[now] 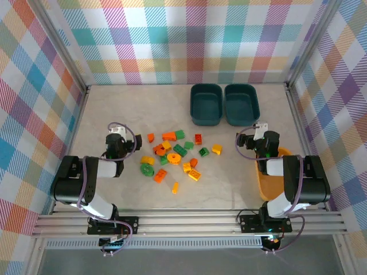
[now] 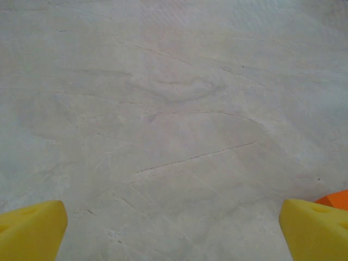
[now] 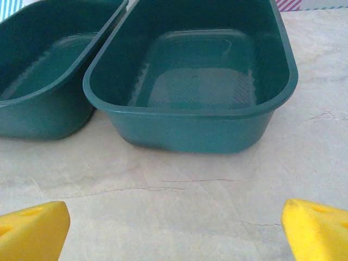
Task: Sort the legos into containers by color
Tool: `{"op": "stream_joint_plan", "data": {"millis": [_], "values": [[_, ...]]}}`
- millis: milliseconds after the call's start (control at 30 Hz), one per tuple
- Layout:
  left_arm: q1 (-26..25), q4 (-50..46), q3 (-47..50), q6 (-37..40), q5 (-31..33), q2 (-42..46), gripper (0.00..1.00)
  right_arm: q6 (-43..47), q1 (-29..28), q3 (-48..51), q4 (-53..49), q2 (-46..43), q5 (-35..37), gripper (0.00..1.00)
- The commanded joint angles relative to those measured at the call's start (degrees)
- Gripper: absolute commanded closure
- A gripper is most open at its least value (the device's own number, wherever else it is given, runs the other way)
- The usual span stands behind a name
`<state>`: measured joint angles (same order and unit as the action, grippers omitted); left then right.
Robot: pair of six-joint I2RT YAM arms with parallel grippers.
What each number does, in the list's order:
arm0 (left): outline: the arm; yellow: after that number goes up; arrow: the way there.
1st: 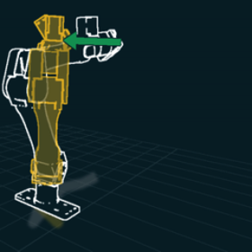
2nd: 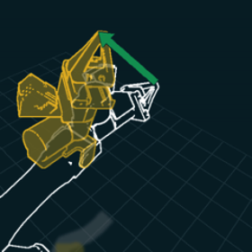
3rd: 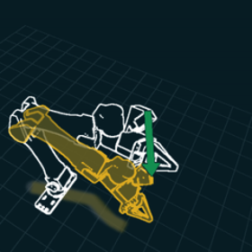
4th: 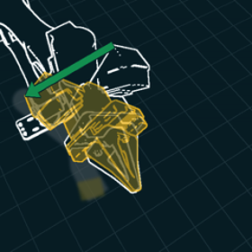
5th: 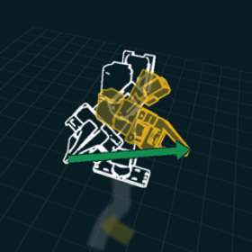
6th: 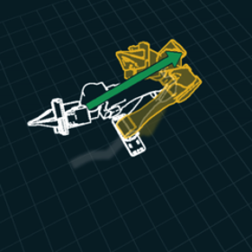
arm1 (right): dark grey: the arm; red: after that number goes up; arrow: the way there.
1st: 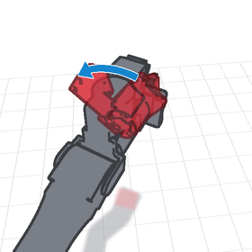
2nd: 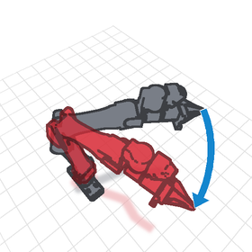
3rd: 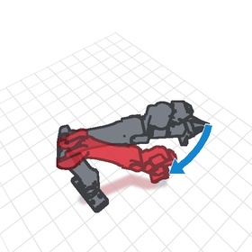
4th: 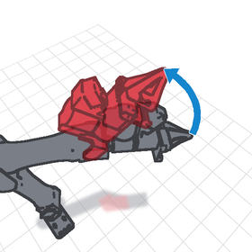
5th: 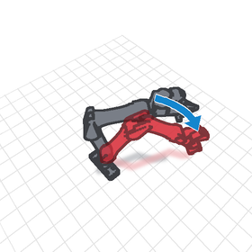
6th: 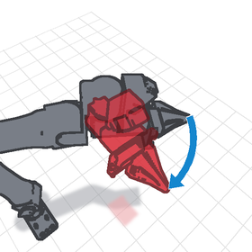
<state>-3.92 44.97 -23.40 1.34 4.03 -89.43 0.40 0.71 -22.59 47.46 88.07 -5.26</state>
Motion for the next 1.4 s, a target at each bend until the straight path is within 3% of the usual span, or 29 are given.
{"op": "stream_joint_plan", "data": {"millis": [0, 800, 867, 933, 1033, 1133, 1200, 1267, 1333, 1367], "values": [[0.32, 0.38, -1.17, 0.69, -0.73, -0.27, 0.00, -0.58, 0.26, -0.95, 0.27, -0.09, -1.42, 0.00], [0.32, 0.34, -1.28, 0.72, -0.78, -0.28, 0.00, -0.40, 0.15, -1.10, 0.55, -0.34, -1.19, 0.00], [0.05, -0.37, -1.36, 0.69, 0.36, 0.62, 0.00, 1.43, -1.66, -5.64, -10.01, -4.14, 0.13, 0.00], [-1.39, -10.82, -5.19, 2.17, 0.99, 4.78, 0.00, 1.10, -4.22, -14.26, -28.08, -7.15, 5.74, 0.00], [-3.40, -24.94, -12.98, 2.87, 2.07, 10.84, 0.00, -2.09, -6.79, -24.96, -44.60, -11.77, 11.23, 0.00], [-4.25, -29.51, -15.71, -0.90, -0.46, 19.99, 0.00, -15.47, -7.74, -36.03, -63.30, -15.94, 16.96, 0.00], [-4.64, -30.00, -16.46, -4.76, -2.83, 26.13, 0.00, -19.61, -7.50, -41.22, -73.81, -17.67, 16.75, 0.00], [-4.78, -31.99, -18.05, -10.78, -1.81, 30.36, 0.00, -27.04, -6.66, -40.77, -77.99, -19.54, 18.22, 0.00], [-4.84, -39.79, -21.92, -23.45, 5.44, 33.07, 0.00, -27.14, -5.37, -38.45, -78.07, -21.70, 12.61, 0.00], [-4.81, -48.23, -24.77, -32.50, 10.85, 33.37, 0.00, -27.59, -5.36, -37.82, -79.77, -22.13, 12.33, 0.00]]}}
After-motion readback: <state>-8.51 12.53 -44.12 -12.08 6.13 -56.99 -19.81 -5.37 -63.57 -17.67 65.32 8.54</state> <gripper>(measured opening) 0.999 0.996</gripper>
